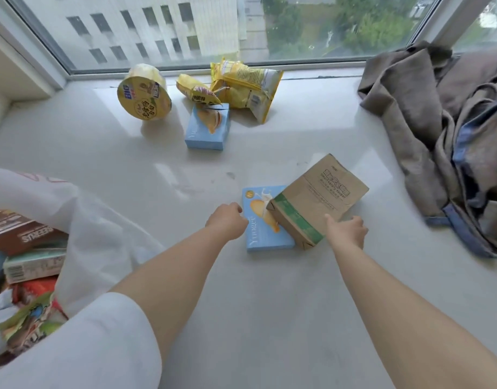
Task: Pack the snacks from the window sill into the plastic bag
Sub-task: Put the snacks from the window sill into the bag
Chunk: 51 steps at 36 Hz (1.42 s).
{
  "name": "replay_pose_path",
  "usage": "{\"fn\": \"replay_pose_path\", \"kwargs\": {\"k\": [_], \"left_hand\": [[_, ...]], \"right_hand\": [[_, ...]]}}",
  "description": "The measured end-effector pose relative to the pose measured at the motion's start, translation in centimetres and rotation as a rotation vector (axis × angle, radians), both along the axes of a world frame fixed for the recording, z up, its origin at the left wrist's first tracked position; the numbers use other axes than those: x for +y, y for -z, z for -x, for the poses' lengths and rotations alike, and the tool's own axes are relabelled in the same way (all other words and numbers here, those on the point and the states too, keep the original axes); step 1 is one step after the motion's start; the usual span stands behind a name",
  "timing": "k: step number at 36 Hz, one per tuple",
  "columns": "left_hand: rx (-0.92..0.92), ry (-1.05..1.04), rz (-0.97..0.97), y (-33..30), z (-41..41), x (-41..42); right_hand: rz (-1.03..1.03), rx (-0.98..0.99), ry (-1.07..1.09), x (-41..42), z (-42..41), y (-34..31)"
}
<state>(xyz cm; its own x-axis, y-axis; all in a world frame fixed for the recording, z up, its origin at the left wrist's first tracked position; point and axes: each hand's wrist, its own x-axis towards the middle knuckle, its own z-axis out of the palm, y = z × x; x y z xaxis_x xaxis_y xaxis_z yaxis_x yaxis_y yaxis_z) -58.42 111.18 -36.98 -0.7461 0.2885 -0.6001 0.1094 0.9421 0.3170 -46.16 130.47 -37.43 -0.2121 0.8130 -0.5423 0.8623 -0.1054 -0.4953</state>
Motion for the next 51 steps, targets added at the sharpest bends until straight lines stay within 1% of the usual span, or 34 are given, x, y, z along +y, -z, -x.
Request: {"fn": "replay_pose_path", "kwargs": {"k": [5,8,12,15,18,23,28,32,37,41,48,51], "left_hand": [[-0.108,-0.093,0.004,1.6,0.5,1.8],[-0.149,-0.142,-0.015,2.7,0.6,2.7],[-0.226,-0.268,-0.032,4.1,0.5,3.4],[-0.273,-0.369,-0.073,5.1,0.3,3.5],[-0.321,-0.505,-0.158,5.6,0.1,3.4],[-0.506,-0.752,-0.321,6.1,-1.2,3.0],[-0.586,-0.859,-0.457,6.5,-2.6,3.0],[-0.602,-0.904,-0.539,5.9,-3.1,2.4],[-0.557,-0.911,-0.583,4.4,-3.6,1.2],[-0.465,-0.919,-0.620,3.2,-3.5,-0.1],[-0.154,-0.829,-0.653,-1.3,-3.0,-2.5],[-0.050,-0.827,-0.722,-3.9,-3.1,-3.7]], "right_hand": [[0.261,-0.003,0.173,1.7,1.0,1.9],[0.393,0.027,0.182,2.0,1.3,2.9],[0.542,0.083,0.207,2.1,1.5,4.5],[0.609,0.118,0.219,2.2,1.9,5.0],[0.655,0.170,0.227,2.4,2.0,5.5],[0.760,0.226,0.242,1.9,2.0,5.6],[0.770,0.249,0.214,0.7,1.5,5.6],[0.795,0.284,0.204,-0.1,0.7,5.5],[0.800,0.389,0.151,-0.9,0.1,4.7],[0.756,0.495,0.093,-1.2,0.2,3.1],[0.638,0.671,-0.007,-2.0,1.3,-1.4],[0.597,0.737,-0.050,-2.8,1.9,-4.0]]}}
